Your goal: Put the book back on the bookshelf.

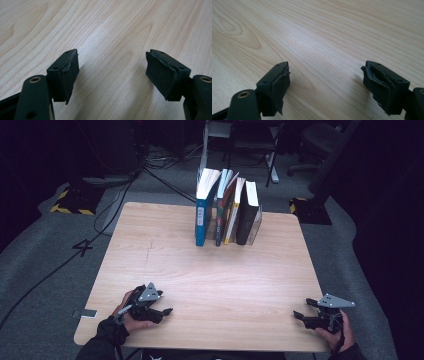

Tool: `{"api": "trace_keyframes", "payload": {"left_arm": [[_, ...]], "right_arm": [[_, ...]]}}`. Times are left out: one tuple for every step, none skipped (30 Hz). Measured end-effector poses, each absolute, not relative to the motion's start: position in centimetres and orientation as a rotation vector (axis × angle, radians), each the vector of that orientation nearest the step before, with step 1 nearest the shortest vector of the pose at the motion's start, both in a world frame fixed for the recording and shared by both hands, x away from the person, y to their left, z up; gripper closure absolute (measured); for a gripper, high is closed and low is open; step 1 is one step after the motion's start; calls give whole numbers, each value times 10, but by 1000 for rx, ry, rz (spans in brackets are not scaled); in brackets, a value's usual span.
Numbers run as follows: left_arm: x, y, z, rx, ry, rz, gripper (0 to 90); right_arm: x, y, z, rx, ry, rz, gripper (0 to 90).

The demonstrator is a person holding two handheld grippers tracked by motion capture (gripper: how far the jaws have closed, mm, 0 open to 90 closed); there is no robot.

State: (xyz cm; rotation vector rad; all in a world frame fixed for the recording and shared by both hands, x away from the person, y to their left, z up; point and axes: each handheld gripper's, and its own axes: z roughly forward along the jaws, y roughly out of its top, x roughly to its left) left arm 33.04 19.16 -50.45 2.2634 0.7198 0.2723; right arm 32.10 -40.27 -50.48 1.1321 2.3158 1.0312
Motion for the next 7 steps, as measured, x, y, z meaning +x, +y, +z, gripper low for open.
{"api": "trace_keyframes", "payload": {"left_arm": [[330,192,-504,2264,720,272,265],[330,192,-504,2263,720,272,265],[330,192,-504,2263,720,272,265],[330,192,-504,2263,720,272,265],[330,192,-504,2263,720,272,265],[330,192,-504,2263,721,272,265],[331,192,-504,2264,720,271,265]], "right_arm": [[321,-403,-505,1132,2316,1031,217],[321,-403,-505,1132,2316,1031,217],[321,-403,-505,1132,2316,1031,217],[321,-403,-505,1132,2316,1031,216],[321,-403,-505,1132,2316,1031,216],[321,-403,-505,1132,2316,1031,217],[321,-403,-505,1134,2315,1032,217]]}}
